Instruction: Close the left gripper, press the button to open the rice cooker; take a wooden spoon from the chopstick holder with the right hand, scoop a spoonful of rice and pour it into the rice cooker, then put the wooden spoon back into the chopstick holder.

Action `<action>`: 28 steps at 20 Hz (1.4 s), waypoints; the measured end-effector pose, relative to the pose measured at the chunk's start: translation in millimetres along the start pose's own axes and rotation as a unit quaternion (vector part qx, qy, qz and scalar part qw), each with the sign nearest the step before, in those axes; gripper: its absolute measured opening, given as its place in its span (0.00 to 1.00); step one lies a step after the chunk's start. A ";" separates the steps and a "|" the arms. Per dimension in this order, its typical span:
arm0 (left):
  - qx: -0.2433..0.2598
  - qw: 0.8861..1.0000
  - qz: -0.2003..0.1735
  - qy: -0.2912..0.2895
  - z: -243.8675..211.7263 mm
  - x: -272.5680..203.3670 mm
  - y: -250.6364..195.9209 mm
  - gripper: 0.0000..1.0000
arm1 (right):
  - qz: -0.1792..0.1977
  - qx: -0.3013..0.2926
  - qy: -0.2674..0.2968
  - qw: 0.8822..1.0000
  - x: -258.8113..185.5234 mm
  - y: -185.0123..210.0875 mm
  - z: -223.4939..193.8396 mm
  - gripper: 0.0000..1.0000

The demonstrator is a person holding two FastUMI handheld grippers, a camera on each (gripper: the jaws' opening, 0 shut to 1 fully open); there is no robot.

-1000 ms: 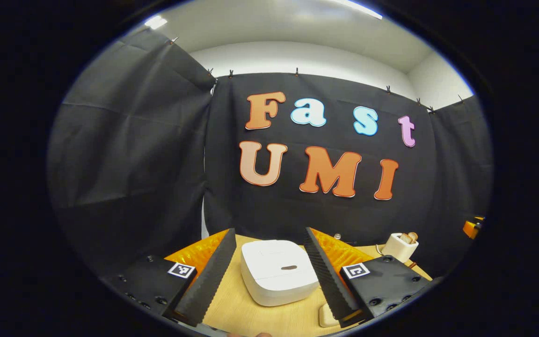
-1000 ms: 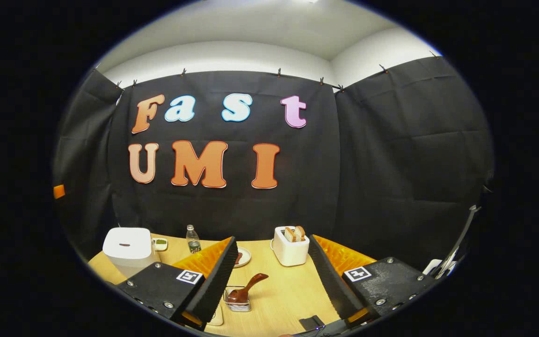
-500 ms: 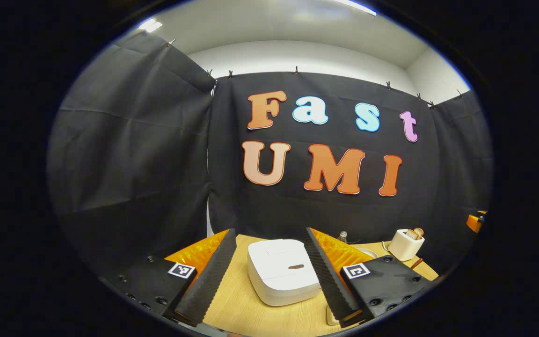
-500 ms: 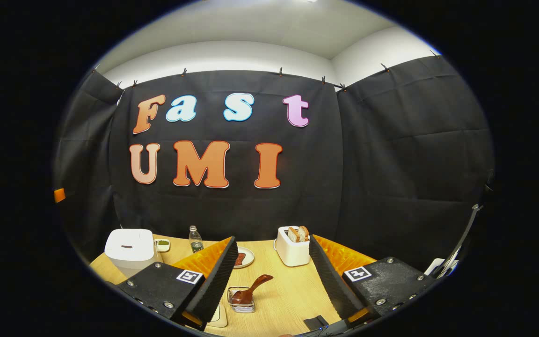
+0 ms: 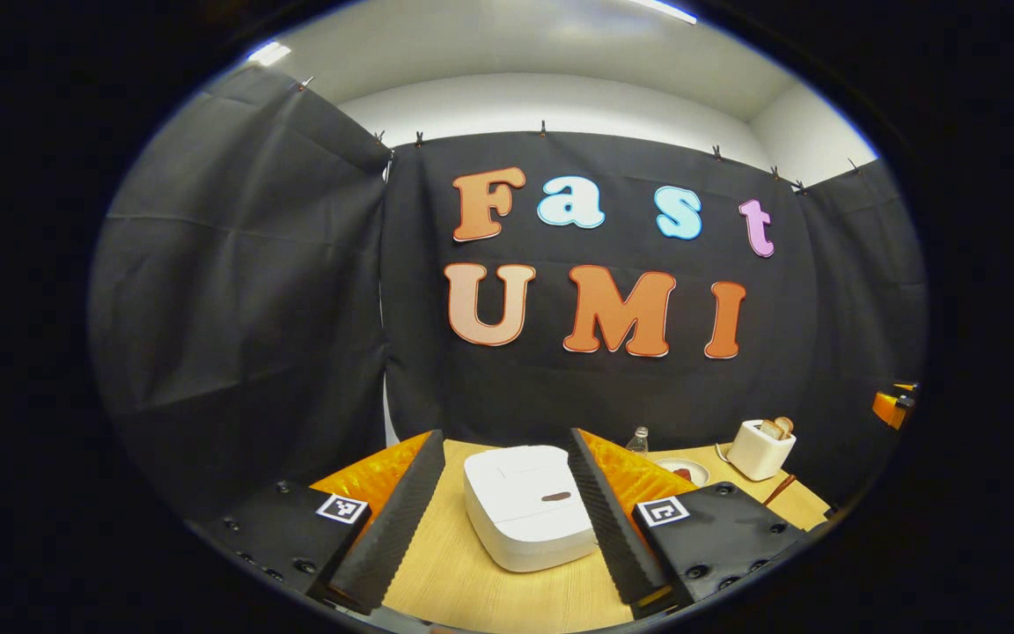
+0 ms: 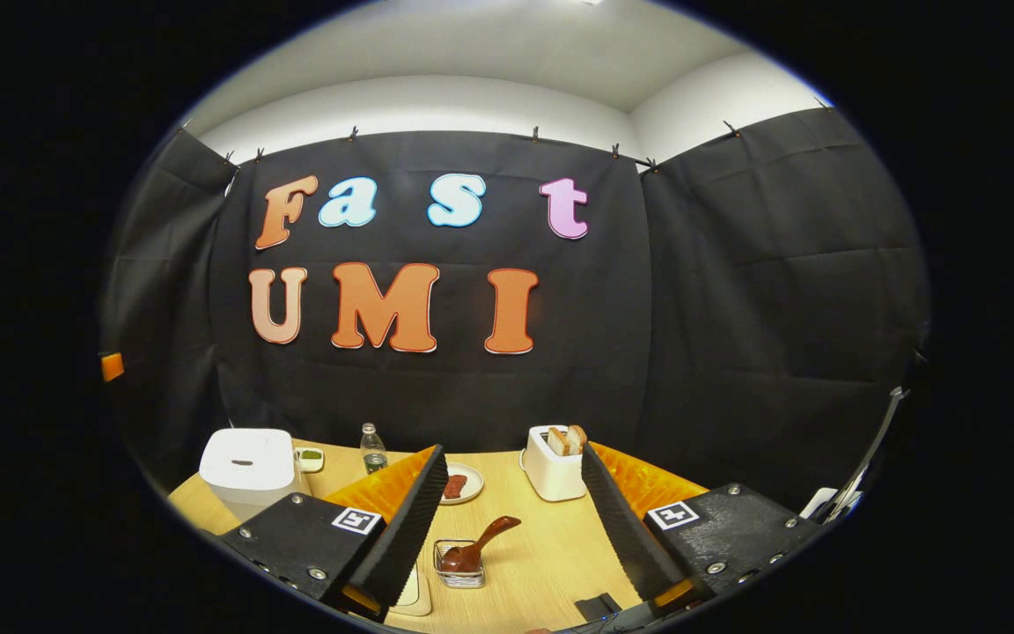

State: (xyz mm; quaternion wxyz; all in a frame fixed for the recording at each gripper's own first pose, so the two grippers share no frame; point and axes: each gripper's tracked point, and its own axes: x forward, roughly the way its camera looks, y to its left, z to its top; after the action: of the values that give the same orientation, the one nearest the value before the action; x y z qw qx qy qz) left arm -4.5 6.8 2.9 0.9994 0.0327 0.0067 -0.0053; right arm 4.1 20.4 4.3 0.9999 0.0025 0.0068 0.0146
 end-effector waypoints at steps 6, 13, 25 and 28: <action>-0.001 1.000 -0.020 0.003 0.2 5.1 -12.4 0.82 | 0.000 0.008 0.002 1.000 1.1 3.1 0.0 0.94; 0.021 0.999 -0.022 0.019 -11.8 10.3 -15.1 0.19 | 0.004 0.007 0.004 1.000 3.3 9.4 -1.0 0.94; -0.016 0.990 -0.077 0.114 -86.1 101.7 -60.4 0.05 | -0.014 0.001 0.029 0.999 4.4 -10.6 -17.4 0.94; -0.014 0.986 -0.087 0.138 -106.0 131.9 -73.1 0.05 | -0.021 0.005 0.040 0.999 5.2 -18.6 -24.4 0.95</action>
State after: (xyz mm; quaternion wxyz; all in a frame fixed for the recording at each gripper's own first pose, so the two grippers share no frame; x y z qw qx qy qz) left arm 125.3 -60.6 -109.5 0.9850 0.0184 0.1476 -0.0879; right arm 9.5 2.1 -20.2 0.9989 0.0065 0.0465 -0.0064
